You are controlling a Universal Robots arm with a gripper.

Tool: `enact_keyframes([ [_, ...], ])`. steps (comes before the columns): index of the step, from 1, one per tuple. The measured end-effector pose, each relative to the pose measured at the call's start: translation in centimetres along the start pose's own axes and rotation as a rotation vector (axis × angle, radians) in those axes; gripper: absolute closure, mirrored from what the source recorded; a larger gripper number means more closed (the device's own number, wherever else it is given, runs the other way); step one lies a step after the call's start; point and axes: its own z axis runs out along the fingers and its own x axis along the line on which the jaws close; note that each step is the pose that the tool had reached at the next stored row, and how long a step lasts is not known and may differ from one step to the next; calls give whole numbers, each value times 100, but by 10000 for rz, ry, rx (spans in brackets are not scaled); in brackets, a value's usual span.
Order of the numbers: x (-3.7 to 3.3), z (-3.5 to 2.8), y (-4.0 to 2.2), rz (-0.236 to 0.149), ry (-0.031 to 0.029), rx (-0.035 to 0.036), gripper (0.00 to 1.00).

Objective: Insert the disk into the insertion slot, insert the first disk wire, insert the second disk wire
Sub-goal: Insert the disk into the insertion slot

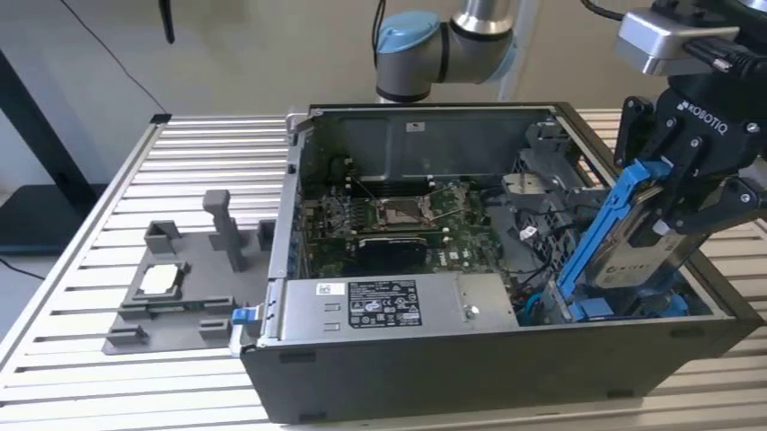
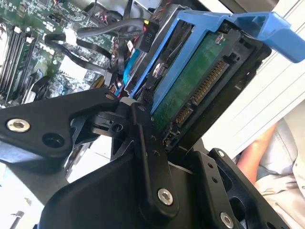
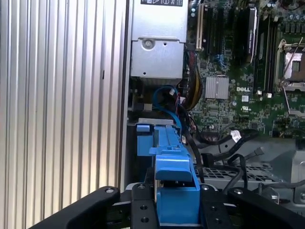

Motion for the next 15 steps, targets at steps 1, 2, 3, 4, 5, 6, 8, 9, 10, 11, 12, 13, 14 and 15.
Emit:
enact_keyframes([
  [1,2,18,-1,0,-9,2,67],
  [2,3,36,-2,-1,-19,1,67],
  [3,4,54,-3,-1,-29,1,67],
  [4,6,72,-4,-1,-35,1,67],
  [5,7,90,-5,-1,-39,1,67],
  [6,7,108,-6,-1,-42,1,67],
  [8,7,144,-7,-1,-49,1,67],
  [9,7,162,-8,-2,-52,2,67],
  [10,7,181,-8,-1,-56,2,67],
  [11,7,200,-9,-2,-59,5,67],
  [12,7,206,-9,-1,-57,14,67],
  [13,6,206,-9,-2,-45,14,67],
  [14,7,206,-9,-2,-44,14,67],
  [15,7,205,-9,-2,-43,15,67],
])
